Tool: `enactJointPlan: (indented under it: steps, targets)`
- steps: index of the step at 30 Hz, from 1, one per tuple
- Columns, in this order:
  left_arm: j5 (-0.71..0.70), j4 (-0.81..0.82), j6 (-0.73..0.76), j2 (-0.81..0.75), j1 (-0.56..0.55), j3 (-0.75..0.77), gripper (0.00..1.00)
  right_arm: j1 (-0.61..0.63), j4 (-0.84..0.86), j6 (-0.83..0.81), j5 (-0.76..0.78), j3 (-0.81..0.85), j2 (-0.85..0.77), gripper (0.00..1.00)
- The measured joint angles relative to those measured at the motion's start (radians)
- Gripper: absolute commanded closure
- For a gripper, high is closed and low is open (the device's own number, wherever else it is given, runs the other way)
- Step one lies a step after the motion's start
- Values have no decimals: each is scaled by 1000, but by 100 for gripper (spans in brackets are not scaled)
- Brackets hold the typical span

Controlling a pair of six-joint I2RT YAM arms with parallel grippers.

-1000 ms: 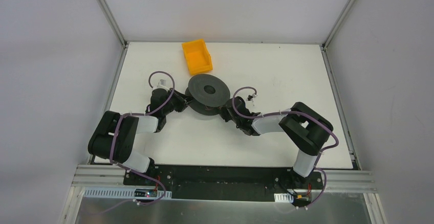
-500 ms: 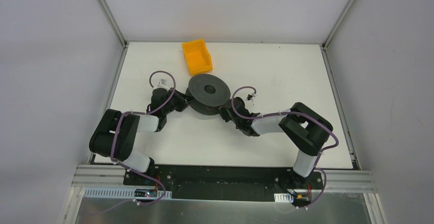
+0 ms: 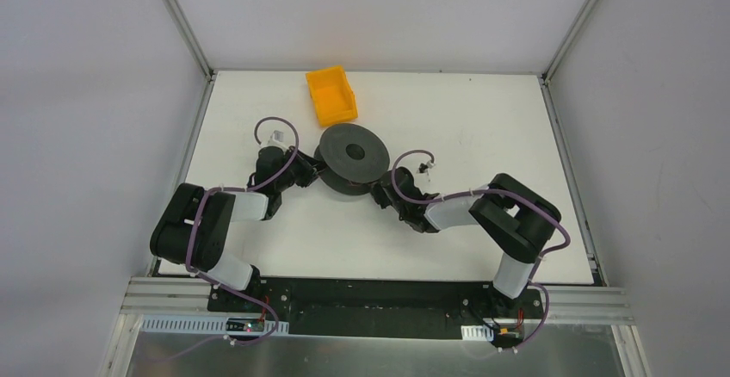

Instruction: Wrap the cables

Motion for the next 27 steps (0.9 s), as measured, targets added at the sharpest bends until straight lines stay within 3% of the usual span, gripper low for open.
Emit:
enactJointPlan:
  steps: [27]
  targets:
    - [-1,-96,54,-23,-10,40,95,8,2,-47,10,-91,-121,82]
